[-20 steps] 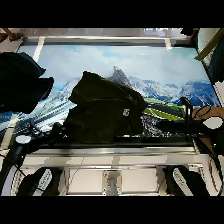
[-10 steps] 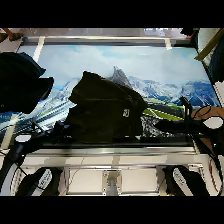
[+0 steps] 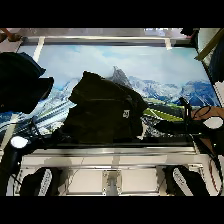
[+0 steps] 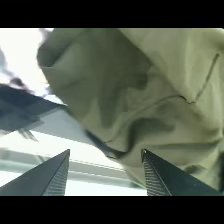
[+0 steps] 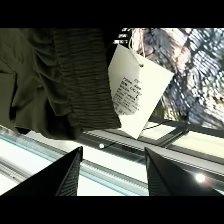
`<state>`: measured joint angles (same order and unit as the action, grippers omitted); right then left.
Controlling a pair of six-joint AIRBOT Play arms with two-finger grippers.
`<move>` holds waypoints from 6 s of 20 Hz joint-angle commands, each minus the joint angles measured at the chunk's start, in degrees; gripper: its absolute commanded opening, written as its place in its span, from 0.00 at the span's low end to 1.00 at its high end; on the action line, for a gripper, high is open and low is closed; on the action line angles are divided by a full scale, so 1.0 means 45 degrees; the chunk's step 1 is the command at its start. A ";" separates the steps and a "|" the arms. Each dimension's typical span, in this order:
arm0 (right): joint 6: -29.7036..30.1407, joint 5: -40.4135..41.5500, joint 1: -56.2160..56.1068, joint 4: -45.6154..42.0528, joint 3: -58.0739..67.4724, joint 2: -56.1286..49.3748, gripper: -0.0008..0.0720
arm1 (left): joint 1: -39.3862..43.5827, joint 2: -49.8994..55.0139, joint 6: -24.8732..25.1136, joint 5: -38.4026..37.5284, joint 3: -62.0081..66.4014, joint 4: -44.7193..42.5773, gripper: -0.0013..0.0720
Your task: Fold the clothes and pants, and hang the long-sleeved shirts on hangers.
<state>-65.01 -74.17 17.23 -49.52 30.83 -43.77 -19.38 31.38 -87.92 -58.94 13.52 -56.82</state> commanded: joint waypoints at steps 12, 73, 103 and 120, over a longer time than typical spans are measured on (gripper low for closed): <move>0.0000 0.0160 -0.0005 0.0000 -0.0005 0.0005 0.62 | 0.0005 0.2584 -0.2540 0.3230 -0.0102 0.1651 0.70; 0.5484 0.5746 -0.4619 1.1565 -0.2958 -0.4158 0.05 | -0.0005 0.4415 0.4998 0.3453 0.0272 0.7961 0.03; -0.3167 0.0981 -0.4629 0.0044 0.7315 -0.2030 0.05 | 0.1229 0.7839 0.0359 -0.4012 1.7622 -0.2560 0.03; -0.2749 0.6625 -0.3818 0.0010 1.4027 -1.2259 0.05 | 0.3638 1.3216 -0.0039 0.0733 1.7398 -0.3366 0.03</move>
<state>-77.54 -38.85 -1.83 -46.98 87.20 -97.27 -1.72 93.36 -88.55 -55.46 91.83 -71.83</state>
